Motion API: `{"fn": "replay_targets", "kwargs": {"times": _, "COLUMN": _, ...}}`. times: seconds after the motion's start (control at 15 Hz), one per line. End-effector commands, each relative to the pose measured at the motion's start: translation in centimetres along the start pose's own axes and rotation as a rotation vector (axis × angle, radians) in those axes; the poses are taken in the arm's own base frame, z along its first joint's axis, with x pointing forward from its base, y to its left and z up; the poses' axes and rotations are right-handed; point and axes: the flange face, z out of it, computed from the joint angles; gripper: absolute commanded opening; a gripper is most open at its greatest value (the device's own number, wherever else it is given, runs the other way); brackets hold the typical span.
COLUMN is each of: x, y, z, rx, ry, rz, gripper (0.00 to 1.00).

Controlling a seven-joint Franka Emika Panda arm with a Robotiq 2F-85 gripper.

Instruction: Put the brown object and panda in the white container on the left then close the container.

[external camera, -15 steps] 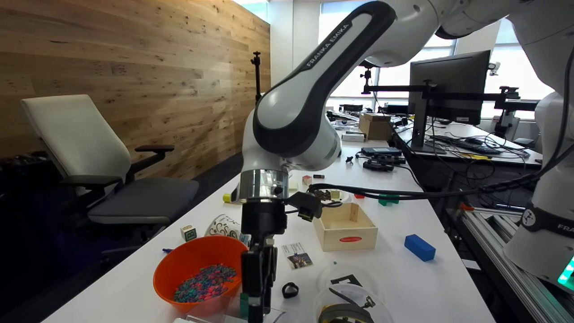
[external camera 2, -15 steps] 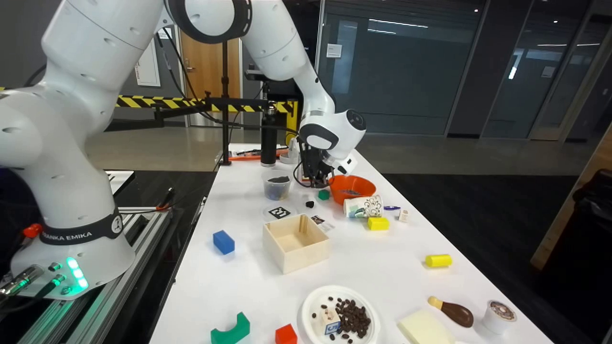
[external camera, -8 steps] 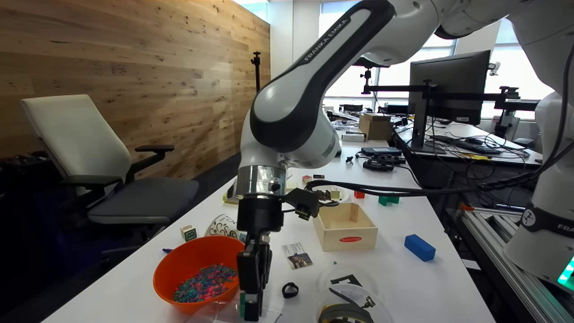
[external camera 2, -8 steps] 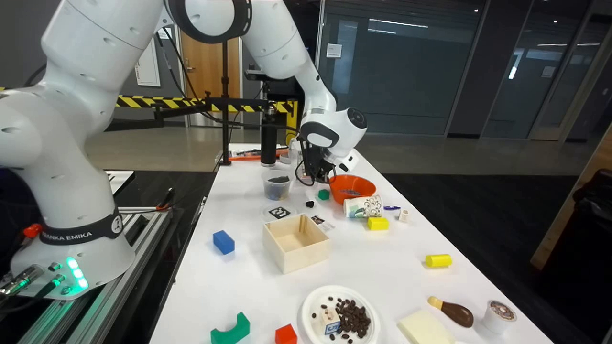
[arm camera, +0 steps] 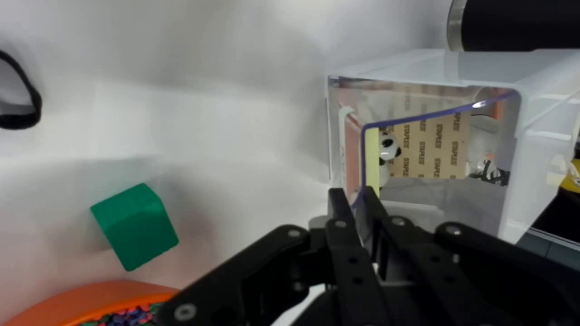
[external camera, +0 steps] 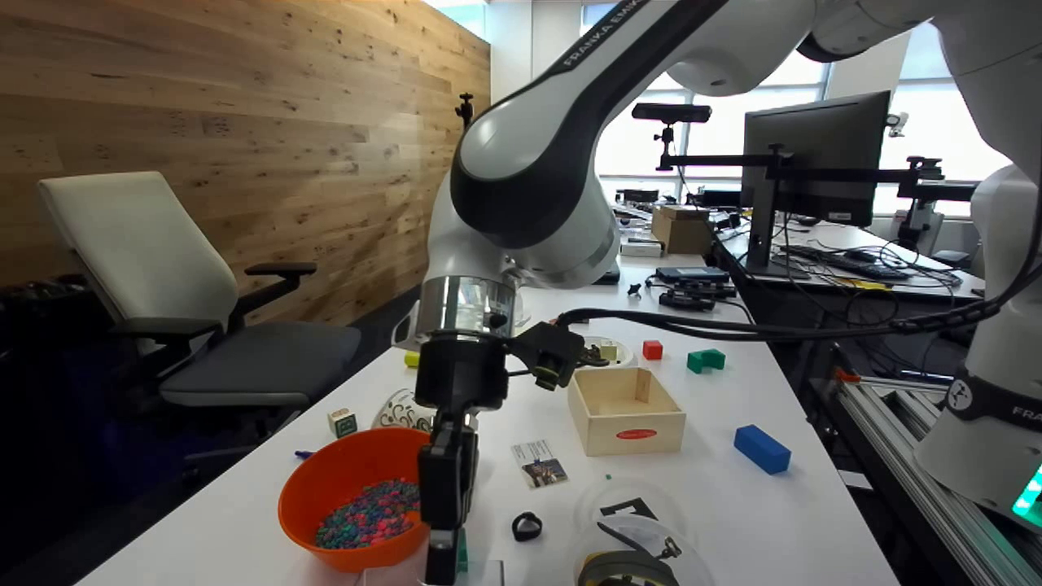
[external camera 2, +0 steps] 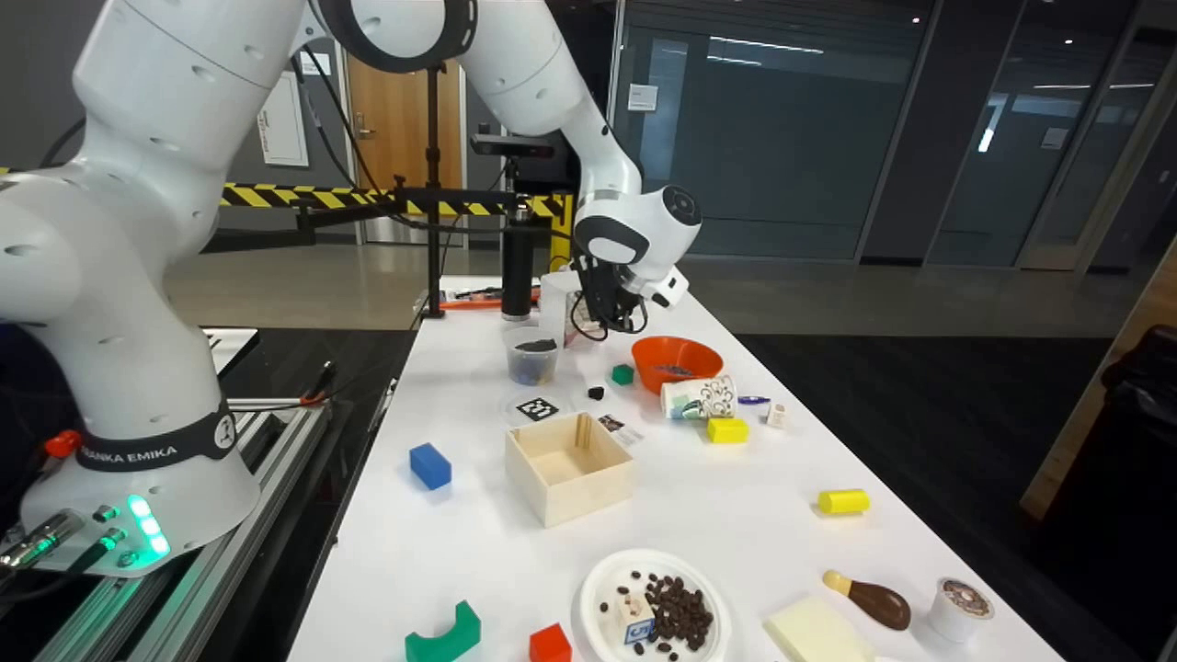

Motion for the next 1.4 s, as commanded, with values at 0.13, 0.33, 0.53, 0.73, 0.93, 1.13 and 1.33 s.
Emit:
{"fn": "replay_targets", "kwargs": {"times": 0.13, "x": -1.4, "y": -3.7, "z": -1.3, "rx": -0.033, "ry": 0.025, "rz": -0.087, "gripper": 0.03}}
{"fn": "replay_targets", "kwargs": {"times": 0.33, "x": -2.0, "y": -5.7, "z": -1.5, "rx": -0.067, "ry": 0.036, "rz": -0.137, "gripper": 0.02}}
{"fn": "replay_targets", "kwargs": {"times": 0.53, "x": -2.9, "y": -7.2, "z": -1.2, "rx": -0.113, "ry": 0.054, "rz": -0.203, "gripper": 0.02}}
{"fn": "replay_targets", "kwargs": {"times": 0.73, "x": -3.9, "y": -8.9, "z": -1.1, "rx": -0.177, "ry": 0.09, "rz": -0.29, "gripper": 0.02}}
{"fn": "replay_targets", "kwargs": {"times": 0.93, "x": -5.0, "y": -10.2, "z": -1.0, "rx": -0.239, "ry": 0.13, "rz": -0.381, "gripper": 0.32}}
{"fn": "replay_targets", "kwargs": {"times": 1.13, "x": -5.8, "y": -11.3, "z": -1.1, "rx": -0.278, "ry": 0.17, "rz": -0.437, "gripper": 0.44}}
{"fn": "replay_targets", "kwargs": {"times": 1.33, "x": -6.2, "y": -12.1, "z": -1.6, "rx": -0.294, "ry": 0.197, "rz": -0.468, "gripper": 0.65}}
